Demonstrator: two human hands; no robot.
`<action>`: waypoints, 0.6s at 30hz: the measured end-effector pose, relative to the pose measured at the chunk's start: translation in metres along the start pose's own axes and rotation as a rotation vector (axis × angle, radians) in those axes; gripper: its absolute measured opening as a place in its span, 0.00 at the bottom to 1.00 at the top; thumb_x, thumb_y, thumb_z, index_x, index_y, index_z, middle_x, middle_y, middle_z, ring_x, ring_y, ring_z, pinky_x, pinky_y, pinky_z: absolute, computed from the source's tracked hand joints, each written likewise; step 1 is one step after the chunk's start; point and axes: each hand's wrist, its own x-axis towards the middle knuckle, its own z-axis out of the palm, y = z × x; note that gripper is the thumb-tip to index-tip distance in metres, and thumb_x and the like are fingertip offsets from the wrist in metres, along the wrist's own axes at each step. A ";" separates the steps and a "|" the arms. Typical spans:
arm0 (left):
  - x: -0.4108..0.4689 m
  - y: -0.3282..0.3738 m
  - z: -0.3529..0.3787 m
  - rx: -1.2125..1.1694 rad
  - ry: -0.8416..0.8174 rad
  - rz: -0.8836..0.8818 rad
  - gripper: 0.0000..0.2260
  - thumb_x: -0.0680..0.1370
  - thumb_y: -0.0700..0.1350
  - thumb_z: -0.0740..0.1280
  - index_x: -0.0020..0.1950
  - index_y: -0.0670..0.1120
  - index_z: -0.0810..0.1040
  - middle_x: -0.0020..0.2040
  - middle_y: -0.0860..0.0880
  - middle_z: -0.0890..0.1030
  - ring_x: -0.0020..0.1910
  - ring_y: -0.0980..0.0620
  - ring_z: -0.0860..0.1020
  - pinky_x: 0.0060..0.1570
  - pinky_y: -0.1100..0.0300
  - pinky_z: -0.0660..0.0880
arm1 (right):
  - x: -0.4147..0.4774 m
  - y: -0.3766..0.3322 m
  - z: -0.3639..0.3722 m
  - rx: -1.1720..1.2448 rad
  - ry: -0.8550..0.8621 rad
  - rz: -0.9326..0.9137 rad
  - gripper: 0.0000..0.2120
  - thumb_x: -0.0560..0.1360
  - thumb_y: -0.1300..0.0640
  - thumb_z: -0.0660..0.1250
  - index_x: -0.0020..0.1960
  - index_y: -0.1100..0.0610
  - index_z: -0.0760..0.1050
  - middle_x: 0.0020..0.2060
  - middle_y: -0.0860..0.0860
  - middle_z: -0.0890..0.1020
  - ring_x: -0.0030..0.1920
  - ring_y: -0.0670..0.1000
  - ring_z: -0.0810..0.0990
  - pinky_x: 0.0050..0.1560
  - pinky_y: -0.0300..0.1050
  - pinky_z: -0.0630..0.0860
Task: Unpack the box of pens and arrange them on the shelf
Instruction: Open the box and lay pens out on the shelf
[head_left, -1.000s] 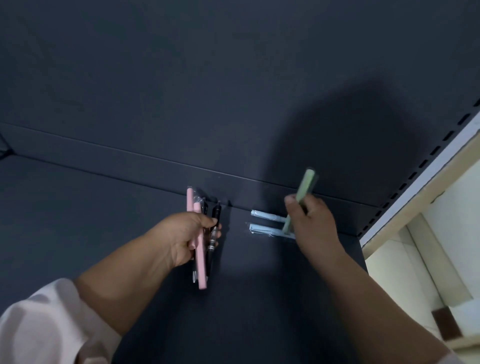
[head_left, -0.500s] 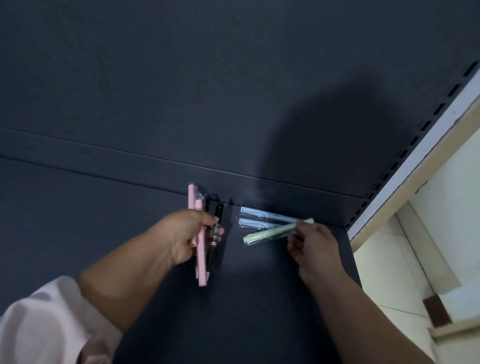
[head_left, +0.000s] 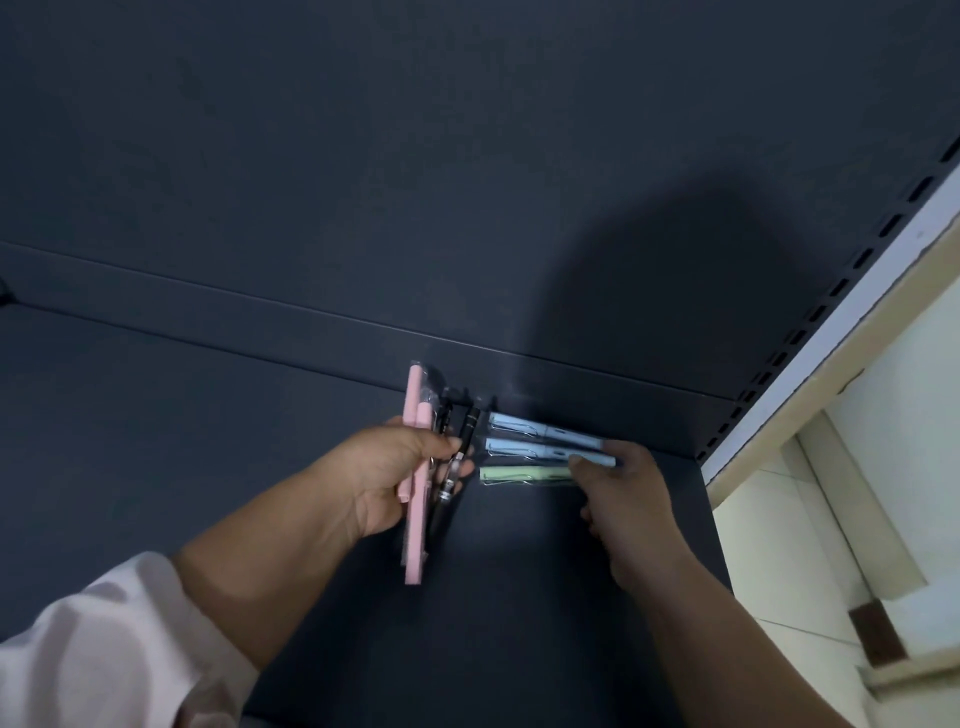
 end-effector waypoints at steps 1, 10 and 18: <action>0.000 0.000 0.001 -0.011 -0.006 -0.002 0.07 0.75 0.29 0.63 0.47 0.41 0.73 0.39 0.41 0.81 0.31 0.48 0.82 0.31 0.59 0.79 | -0.007 -0.004 0.007 0.001 -0.081 -0.025 0.10 0.75 0.56 0.68 0.55 0.55 0.73 0.37 0.52 0.77 0.29 0.47 0.73 0.27 0.38 0.68; -0.009 -0.006 0.003 0.184 -0.163 0.038 0.15 0.74 0.29 0.66 0.60 0.37 0.76 0.46 0.38 0.80 0.45 0.44 0.80 0.45 0.55 0.77 | -0.014 -0.035 0.050 0.173 -0.491 0.076 0.02 0.77 0.57 0.67 0.48 0.55 0.77 0.31 0.47 0.74 0.28 0.42 0.69 0.30 0.34 0.68; -0.013 -0.007 0.015 0.198 -0.052 0.030 0.01 0.78 0.38 0.66 0.47 0.41 0.77 0.39 0.43 0.80 0.35 0.49 0.78 0.36 0.58 0.77 | -0.003 -0.033 0.026 0.257 -0.474 0.093 0.11 0.77 0.62 0.66 0.37 0.54 0.72 0.27 0.47 0.74 0.24 0.41 0.67 0.25 0.32 0.65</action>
